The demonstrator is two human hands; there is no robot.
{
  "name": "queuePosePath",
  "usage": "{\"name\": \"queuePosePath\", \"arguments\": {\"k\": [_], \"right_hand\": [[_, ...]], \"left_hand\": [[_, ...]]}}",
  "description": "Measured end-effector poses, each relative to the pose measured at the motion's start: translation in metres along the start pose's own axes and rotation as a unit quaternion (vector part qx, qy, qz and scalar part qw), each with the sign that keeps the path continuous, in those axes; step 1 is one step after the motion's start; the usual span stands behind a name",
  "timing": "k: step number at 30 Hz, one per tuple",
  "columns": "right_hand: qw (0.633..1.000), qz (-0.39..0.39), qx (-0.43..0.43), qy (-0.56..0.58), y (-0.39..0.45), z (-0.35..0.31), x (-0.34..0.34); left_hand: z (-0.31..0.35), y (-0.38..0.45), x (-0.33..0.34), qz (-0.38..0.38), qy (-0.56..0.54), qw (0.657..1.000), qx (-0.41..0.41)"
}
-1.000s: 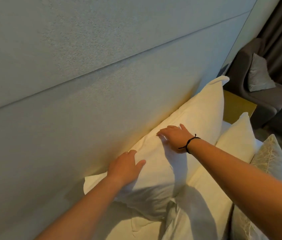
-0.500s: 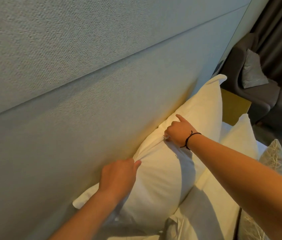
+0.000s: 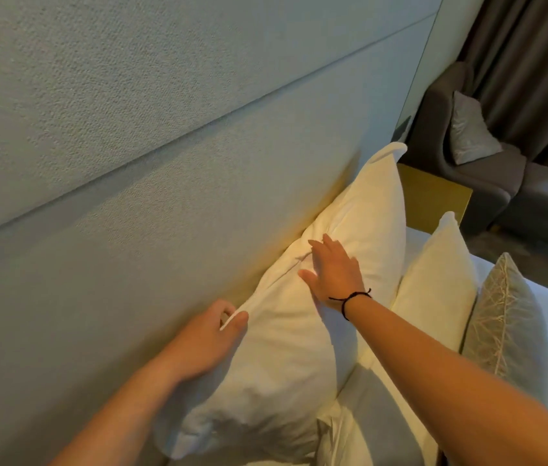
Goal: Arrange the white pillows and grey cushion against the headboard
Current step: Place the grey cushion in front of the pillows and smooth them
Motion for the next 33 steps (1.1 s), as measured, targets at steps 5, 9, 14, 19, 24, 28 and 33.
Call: {"name": "queuePosePath", "arguments": {"k": [5, 9, 14, 19, 24, 28, 33], "right_hand": [[0.979, 0.008, 0.137, 0.149, -0.053, -0.018, 0.019], [0.978, -0.006, 0.124, 0.165, -0.069, -0.025, 0.02], [0.975, 0.0, 0.149, 0.165, -0.076, -0.001, 0.002], [0.963, 0.012, 0.198, 0.184, -0.082, 0.029, -0.008], [0.957, 0.005, 0.201, 0.208, -0.083, 0.027, -0.006], [0.963, -0.022, 0.174, 0.203, -0.082, 0.01, 0.0], [0.97, -0.069, 0.138, 0.189, -0.082, -0.003, 0.004]], "left_hand": [[0.008, 0.011, -0.001, -0.089, -0.019, 0.996, 0.001], [0.015, 0.009, 0.003, 0.032, 0.062, 0.996, 0.052], [0.025, 0.003, 0.012, 0.072, 0.113, 0.983, 0.127], [0.032, 0.002, 0.008, 0.133, 0.18, 0.963, 0.152], [0.022, -0.011, -0.007, 0.111, 0.283, 0.938, 0.165], [0.018, -0.026, -0.022, 0.072, 0.356, 0.919, 0.154], [0.023, -0.027, -0.024, 0.069, 0.394, 0.907, 0.131]]}}
Point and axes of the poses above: each hand's wrist, its own y-axis towards the middle knuckle, its own x-axis out of the palm, z = x × y, the point moved 1 cm from there along y, towards the middle knuckle, and after that the axes turned 14 degrees about z, right-handed, at the moved point
